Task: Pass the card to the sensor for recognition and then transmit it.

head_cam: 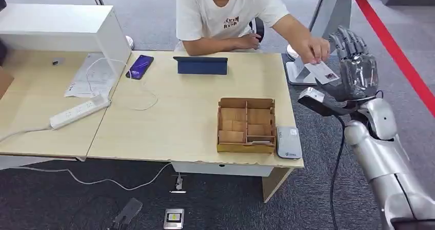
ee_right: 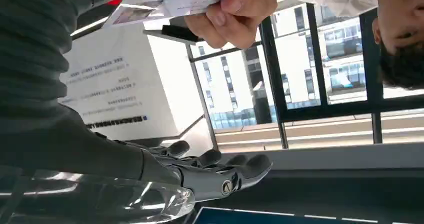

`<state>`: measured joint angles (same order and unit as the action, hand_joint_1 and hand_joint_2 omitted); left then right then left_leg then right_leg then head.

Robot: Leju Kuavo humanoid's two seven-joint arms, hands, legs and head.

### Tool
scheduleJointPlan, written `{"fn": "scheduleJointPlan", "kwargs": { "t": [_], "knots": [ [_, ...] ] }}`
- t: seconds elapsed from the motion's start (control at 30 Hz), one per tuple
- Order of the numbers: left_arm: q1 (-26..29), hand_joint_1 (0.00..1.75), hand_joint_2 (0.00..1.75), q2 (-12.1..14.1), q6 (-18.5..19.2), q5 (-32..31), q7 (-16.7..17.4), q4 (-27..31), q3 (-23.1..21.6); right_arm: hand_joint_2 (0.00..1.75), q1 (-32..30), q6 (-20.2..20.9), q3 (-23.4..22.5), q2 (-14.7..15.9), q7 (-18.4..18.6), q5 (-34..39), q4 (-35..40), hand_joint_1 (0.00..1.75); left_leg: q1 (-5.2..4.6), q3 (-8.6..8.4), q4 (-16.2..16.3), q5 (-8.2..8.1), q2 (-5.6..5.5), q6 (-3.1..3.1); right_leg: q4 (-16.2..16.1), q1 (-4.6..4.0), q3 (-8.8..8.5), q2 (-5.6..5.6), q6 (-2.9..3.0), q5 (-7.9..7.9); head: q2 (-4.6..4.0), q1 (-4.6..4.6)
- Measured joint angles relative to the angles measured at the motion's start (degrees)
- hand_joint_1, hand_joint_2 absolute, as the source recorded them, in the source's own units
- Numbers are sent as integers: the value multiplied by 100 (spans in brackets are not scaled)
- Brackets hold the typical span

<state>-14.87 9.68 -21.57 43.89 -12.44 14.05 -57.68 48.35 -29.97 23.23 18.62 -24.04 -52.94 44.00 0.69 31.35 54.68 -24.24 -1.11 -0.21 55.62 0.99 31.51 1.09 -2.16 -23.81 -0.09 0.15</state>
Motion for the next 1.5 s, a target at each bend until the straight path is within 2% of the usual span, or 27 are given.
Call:
{"fn": "scheduleJointPlan", "kwargs": {
  "t": [0.43,0.47,0.5,0.8,1.5],
  "knots": [
    [18,0,175,0,0,46,22,2,-11,175,427,-20,361,-151,-57,123,-776,0,0,3,0,0,0,0,0,0,4,0,0,0,0,0],
    [19,0,175,2,-2,44,22,2,-11,175,438,-28,376,-155,-72,151,-818,42,0,3,0,0,0,0,0,0,4,0,0,0,0,0],
    [21,0,175,2,-5,39,22,2,-11,175,453,-35,389,-162,-76,175,-857,171,0,3,0,0,0,0,0,0,4,0,0,0,0,0],
    [21,0,175,0,-22,-31,33,4,-28,175,517,-50,466,-199,-195,625,-1128,175,0,3,1,0,1,0,0,0,6,0,0,0,0,0],
    [32,0,175,-24,-72,-42,22,9,-46,175,625,-57,470,-311,-275,829,-1380,175,0,4,1,0,2,0,0,0,6,0,0,0,0,0]
  ]
}}
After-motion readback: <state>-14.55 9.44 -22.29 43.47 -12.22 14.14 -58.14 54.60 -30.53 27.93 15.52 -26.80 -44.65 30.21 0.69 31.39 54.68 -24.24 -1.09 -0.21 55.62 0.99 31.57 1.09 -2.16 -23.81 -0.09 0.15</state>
